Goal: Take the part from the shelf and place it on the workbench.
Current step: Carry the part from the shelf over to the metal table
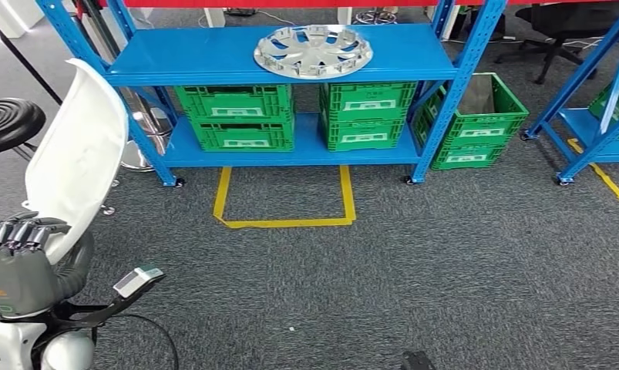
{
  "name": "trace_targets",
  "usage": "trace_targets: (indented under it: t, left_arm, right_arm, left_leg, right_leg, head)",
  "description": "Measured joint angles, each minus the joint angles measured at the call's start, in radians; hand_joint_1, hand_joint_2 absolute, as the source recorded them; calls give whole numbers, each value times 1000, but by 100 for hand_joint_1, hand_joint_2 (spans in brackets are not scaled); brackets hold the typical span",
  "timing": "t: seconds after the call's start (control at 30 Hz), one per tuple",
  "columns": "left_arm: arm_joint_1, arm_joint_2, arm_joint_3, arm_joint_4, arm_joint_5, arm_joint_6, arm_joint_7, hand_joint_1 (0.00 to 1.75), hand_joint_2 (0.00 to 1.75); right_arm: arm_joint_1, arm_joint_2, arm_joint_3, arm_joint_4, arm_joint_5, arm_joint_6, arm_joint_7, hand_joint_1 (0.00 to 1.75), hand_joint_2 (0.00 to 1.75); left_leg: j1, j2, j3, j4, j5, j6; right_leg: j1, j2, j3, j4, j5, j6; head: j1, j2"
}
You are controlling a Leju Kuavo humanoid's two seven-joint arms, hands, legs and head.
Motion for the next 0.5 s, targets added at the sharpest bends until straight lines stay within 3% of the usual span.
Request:
trace_targets:
  t: [0.03, 0.1, 0.13, 0.17, 0.2, 0.27, 0.33, 0.37, 0.4, 0.43, 0.5]
  left_arm:
    - [1, 0, 1, 1, 1, 0, 0, 175, 175]
    - [1, 1, 1, 4, 3, 0, 0, 175, 175]
    - [1, 1, 2, 5, 4, 0, 0, 175, 175]
    - [1, 1, 2, 7, 5, 0, 0, 175, 175]
    - [1, 1, 2, 8, 7, 0, 0, 175, 175]
    - [1, 1, 2, 9, 12, 0, -2, 175, 175]
    - [0, 1, 3, 10, 26, 0, -8, 175, 175]
    - [0, 1, 3, 10, 36, 0, -11, 175, 175]
    - [0, 1, 3, 11, 46, 0, -14, 175, 175]
    - [1, 1, 3, 13, 54, 0, -16, 175, 175]
    - [2, 0, 4, 17, 66, 0, -19, 175, 175]
  right_arm:
    - [1, 0, 1, 0, 0, 0, 0, 0, 0]
    - [0, 0, 3, 0, 0, 2, -1, 0, 0]
    - [-1, 0, 4, 0, 0, 2, -1, 0, 0]
    - [-1, 0, 5, 0, 0, 2, -2, 0, 0]
    - [-1, 0, 5, 0, 0, 2, -2, 0, 0]
    - [-1, 0, 6, 0, 0, 2, -2, 0, 0]
    - [-2, 1, 6, 0, 1, 2, -3, 0, 0]
    - [-3, 1, 6, 0, 1, 2, -3, 0, 0]
    - [-3, 1, 6, 0, 1, 2, -4, 0, 0]
    - [-2, 1, 6, 0, 1, 2, -4, 0, 0]
    - [0, 1, 6, 0, 1, 2, -3, 0, 0]
  left_leg:
    - [3, -2, -10, 34, -48, -7]
    - [9, -4, -27, 154, -156, -20]
    - [12, -4, -32, 217, -181, -24]
    - [15, -4, -28, 260, -179, -27]
    - [18, -4, -12, 274, -155, -28]
    - [22, -4, 66, 196, -103, -28]
    - [20, -5, 175, 38, -117, -20]
    - [18, -6, 211, -20, -135, -14]
    - [15, -6, 227, -52, -146, -7]
    - [13, -5, 223, -59, -144, 1]
    - [13, -3, 206, -61, -124, 19]
  right_leg:
    - [-2, -3, -14, 0, 14, -6]
    - [-2, -5, -44, 3, 43, -11]
    - [-2, -5, -61, 7, 57, -11]
    - [-2, -6, -82, 12, 69, -10]
    - [-2, -7, -103, 19, 80, -9]
    - [-3, -8, -139, 32, 97, -4]
    - [-1, -5, -161, 42, 112, 6]
    - [0, -4, -167, 42, 121, 12]
    - [0, -3, -170, 41, 130, 20]
    - [-2, -3, -172, 38, 140, 27]
    - [-6, -2, -189, 55, 125, 38]
  head:
    - [-2, 0]
    - [-6, 0]
    - [-7, 0]
    - [-7, 0]
    - [-7, 0]
    - [-7, 0]
    - [-6, 0]
    - [-6, 0]
    - [-6, 0]
    - [-6, 0]
    - [-5, 0]
